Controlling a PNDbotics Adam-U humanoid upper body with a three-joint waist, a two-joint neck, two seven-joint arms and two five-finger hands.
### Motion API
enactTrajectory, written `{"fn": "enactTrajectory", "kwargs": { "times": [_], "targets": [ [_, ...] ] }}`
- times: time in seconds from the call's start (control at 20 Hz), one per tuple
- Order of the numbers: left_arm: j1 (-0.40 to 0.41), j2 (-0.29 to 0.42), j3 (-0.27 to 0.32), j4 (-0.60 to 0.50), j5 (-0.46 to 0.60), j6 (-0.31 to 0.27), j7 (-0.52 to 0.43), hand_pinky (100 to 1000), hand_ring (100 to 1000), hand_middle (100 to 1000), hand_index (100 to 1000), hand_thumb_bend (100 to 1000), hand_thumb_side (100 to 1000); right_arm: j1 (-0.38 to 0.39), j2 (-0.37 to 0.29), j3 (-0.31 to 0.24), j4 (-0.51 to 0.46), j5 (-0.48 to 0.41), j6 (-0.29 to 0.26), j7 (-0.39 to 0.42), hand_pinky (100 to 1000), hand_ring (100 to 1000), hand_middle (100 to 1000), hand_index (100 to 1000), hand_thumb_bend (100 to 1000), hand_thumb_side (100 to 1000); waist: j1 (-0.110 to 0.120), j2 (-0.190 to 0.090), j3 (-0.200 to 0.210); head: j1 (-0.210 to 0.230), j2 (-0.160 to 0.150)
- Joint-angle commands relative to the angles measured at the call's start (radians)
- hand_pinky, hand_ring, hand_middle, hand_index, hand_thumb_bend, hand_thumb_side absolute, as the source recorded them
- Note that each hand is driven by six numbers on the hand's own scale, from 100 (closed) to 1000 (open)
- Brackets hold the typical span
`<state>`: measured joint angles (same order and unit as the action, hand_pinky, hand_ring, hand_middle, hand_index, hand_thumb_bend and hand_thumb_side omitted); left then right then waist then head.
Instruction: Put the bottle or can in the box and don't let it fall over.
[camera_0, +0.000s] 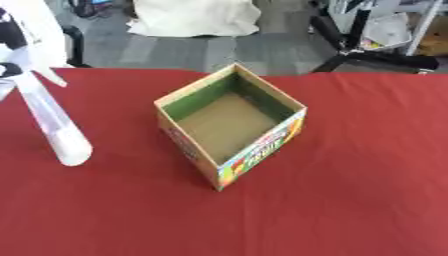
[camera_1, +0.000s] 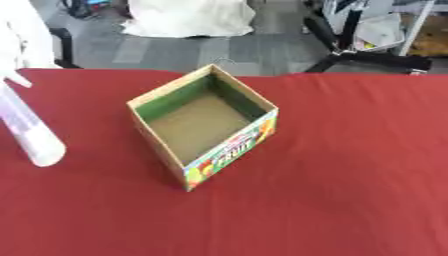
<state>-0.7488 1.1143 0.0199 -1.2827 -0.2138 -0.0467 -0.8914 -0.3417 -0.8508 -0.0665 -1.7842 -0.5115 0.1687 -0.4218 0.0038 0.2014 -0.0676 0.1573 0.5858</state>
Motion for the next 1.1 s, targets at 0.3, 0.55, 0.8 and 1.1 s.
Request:
{"fn": "enactTrajectory", "kwargs": {
  "times": [0.3,0.55,0.8,1.1],
  "targets": [
    [-0.024,0.018,-0.002,-0.003,-0.009,0.005,-0.011,805,639,495,636,358,100,-0.012,-0.028,-0.008,-0.007,0.0,0.0,0.0,799,715,686,802,469,413,-0.002,-0.014,-0.002,0.007,-0.01],
    [-0.026,0.014,-0.006,-0.002,-0.014,0.004,-0.008,764,531,481,620,349,100,-0.012,-0.028,-0.008,-0.006,0.0,0.001,0.0,799,715,686,802,469,415,-0.001,-0.015,-0.002,0.008,-0.011],
    [-0.029,0.01,-0.008,0.0,-0.014,0.006,-0.005,744,508,473,614,333,100,-0.013,-0.027,-0.007,-0.005,-0.001,0.002,0.001,799,714,685,802,472,414,-0.001,-0.015,-0.004,0.009,-0.012],
    [-0.029,0.006,-0.011,0.002,-0.018,0.008,0.001,720,497,473,562,328,100,-0.014,-0.026,-0.007,-0.005,-0.001,0.001,0.001,799,714,684,802,473,415,-0.001,-0.013,-0.006,0.01,-0.012]
  ]
}}
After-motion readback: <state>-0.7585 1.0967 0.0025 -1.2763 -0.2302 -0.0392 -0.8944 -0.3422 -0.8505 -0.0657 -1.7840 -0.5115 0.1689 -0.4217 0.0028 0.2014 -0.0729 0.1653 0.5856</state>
